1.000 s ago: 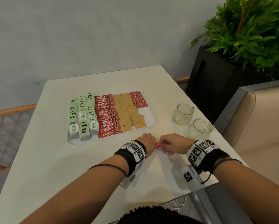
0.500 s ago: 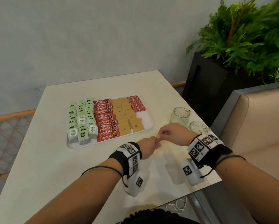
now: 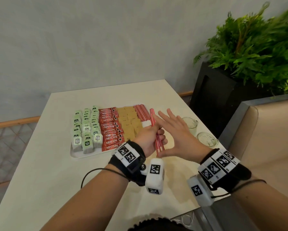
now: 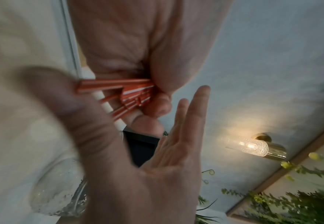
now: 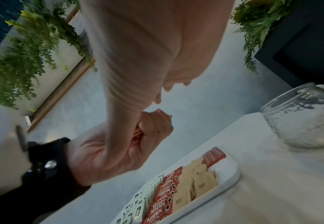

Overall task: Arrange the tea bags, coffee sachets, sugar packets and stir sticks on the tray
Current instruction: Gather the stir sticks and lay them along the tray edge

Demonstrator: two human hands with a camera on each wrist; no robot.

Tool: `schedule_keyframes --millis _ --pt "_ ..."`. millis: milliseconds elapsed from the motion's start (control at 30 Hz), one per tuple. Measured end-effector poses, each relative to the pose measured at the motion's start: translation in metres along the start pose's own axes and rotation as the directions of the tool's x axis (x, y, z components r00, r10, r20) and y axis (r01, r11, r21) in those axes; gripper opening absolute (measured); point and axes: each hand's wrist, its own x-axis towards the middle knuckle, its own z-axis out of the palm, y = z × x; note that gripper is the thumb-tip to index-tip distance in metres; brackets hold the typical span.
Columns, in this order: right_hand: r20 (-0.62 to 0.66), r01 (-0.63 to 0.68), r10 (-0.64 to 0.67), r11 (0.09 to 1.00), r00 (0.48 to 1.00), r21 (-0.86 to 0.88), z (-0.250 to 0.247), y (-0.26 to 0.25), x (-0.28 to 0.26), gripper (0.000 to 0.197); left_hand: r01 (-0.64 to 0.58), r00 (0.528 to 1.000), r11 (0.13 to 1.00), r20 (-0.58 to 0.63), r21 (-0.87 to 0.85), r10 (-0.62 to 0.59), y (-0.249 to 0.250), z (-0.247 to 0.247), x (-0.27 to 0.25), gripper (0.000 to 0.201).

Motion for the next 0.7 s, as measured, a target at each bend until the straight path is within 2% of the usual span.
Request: schedule_keyframes --millis 67,167,233,300,400,467,533,567,633,700 --pt "-0.036 -0.047 0.048 0.998 0.998 0.041 0.0 0.002 0.002 0.118 0.009 1.0 1.0 -0.011 -0.02 -0.009 -0.003 0.001 -0.002 0.023" --pt "0.078 -0.044 0.036 0.994 0.996 0.101 0.005 -0.002 -0.001 0.127 -0.003 0.999 1.0 -0.037 0.016 0.004 -0.009 0.0 -0.002 0.023" --pt "0.08 -0.042 0.032 0.992 0.996 0.115 0.01 -0.004 -0.001 0.126 0.001 0.999 0.999 -0.041 0.047 0.001 -0.011 0.0 -0.002 0.023" --pt "0.042 -0.106 0.101 0.982 0.994 0.154 0.014 -0.001 0.001 0.125 0.023 0.999 0.996 -0.027 0.081 -0.021 -0.013 -0.001 -0.003 0.025" --pt "0.135 -0.255 0.22 0.901 0.966 0.351 0.007 0.006 0.001 0.131 0.043 0.999 0.985 -0.01 0.166 -0.042 -0.012 -0.008 -0.004 0.024" --pt "0.128 -0.287 0.257 0.844 0.958 0.453 -0.004 0.009 0.005 0.114 0.069 0.997 0.96 0.024 0.272 -0.078 -0.012 -0.013 -0.005 0.023" --pt "0.025 -0.302 0.339 0.798 0.94 0.521 -0.016 0.012 0.013 0.082 0.121 0.987 0.926 0.052 0.357 -0.149 -0.013 -0.015 -0.007 0.023" --pt "0.009 -0.32 0.385 0.754 0.923 0.573 -0.022 0.012 0.017 0.073 0.141 0.981 0.911 0.067 0.388 -0.18 -0.014 -0.015 -0.008 0.024" --pt "0.101 -0.384 0.422 0.666 0.901 0.64 -0.026 0.015 0.021 0.067 0.159 0.971 0.883 0.093 0.441 -0.221 -0.016 -0.013 -0.009 0.025" --pt "0.288 -0.468 0.37 0.669 0.883 0.577 -0.025 0.018 0.023 0.063 0.172 0.964 0.867 0.1 0.468 -0.246 -0.018 -0.012 -0.009 0.025"
